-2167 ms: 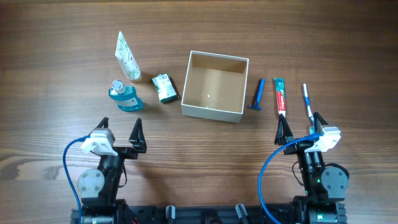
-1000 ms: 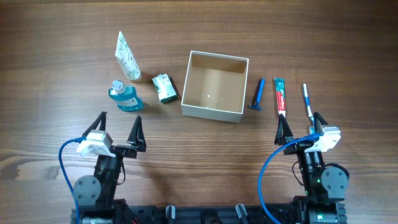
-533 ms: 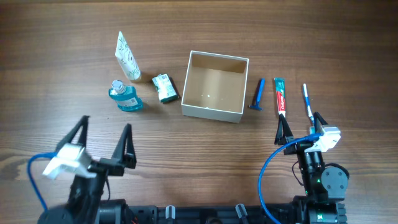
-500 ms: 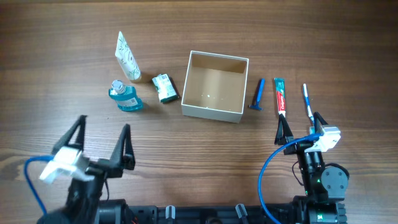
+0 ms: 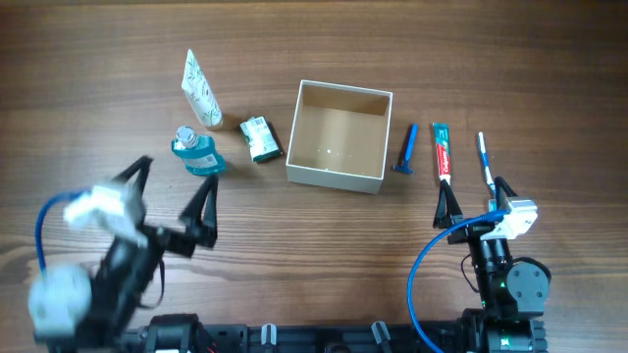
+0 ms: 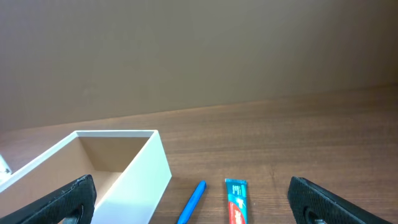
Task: Pack container
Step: 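Raise the left arm and move the left gripper over the white-green tube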
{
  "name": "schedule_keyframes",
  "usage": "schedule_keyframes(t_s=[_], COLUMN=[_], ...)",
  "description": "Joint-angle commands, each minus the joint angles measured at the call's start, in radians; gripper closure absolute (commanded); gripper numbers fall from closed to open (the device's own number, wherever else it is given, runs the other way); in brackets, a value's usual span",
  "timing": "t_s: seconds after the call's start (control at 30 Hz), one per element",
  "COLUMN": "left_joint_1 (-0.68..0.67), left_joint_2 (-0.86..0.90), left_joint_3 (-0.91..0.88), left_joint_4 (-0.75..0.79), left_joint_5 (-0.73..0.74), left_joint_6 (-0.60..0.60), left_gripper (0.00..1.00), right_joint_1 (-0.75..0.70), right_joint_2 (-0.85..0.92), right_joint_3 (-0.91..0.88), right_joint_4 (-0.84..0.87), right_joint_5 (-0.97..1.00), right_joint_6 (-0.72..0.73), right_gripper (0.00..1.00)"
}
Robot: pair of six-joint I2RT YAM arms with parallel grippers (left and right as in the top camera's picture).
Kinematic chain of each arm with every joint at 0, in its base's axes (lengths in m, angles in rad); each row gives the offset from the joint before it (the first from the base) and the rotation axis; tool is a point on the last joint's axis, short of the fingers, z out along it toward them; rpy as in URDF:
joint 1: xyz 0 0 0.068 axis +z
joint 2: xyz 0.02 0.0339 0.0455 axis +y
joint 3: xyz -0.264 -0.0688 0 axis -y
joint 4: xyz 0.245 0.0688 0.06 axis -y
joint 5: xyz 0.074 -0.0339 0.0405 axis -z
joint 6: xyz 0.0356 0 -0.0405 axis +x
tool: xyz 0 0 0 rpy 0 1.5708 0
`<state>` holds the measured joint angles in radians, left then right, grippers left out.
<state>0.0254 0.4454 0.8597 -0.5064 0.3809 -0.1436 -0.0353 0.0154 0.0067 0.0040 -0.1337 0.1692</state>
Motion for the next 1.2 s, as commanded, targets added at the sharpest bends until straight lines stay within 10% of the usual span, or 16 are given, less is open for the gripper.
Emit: schedule_keyframes(t_s=[0.0, 0.33, 1.17], left_joint_1=[-0.001, -0.001, -0.002], left_joint_2=[0.251, 0.716, 1.142], left_joint_3=[0.256, 0.826, 0.995], left_joint_4=[-0.204, -0.578, -0.830], left_joint_5=[0.064, 0.125, -0.148], left_joint_6=[0.070, 0.156, 0.114], left_gripper=[0.00, 0.00, 0.00], right_joint_1=[0.005, 0.005, 0.005], right_joint_2=[-0.012, -0.012, -0.012], right_joint_3=[-0.002, -0.001, -0.002], right_joint_4=[0.003, 0.003, 0.003], right_joint_5=[0.014, 0.014, 0.014], right_joint_6=[-0.011, -0.012, -0.012], right_gripper=[0.00, 0.00, 0.00])
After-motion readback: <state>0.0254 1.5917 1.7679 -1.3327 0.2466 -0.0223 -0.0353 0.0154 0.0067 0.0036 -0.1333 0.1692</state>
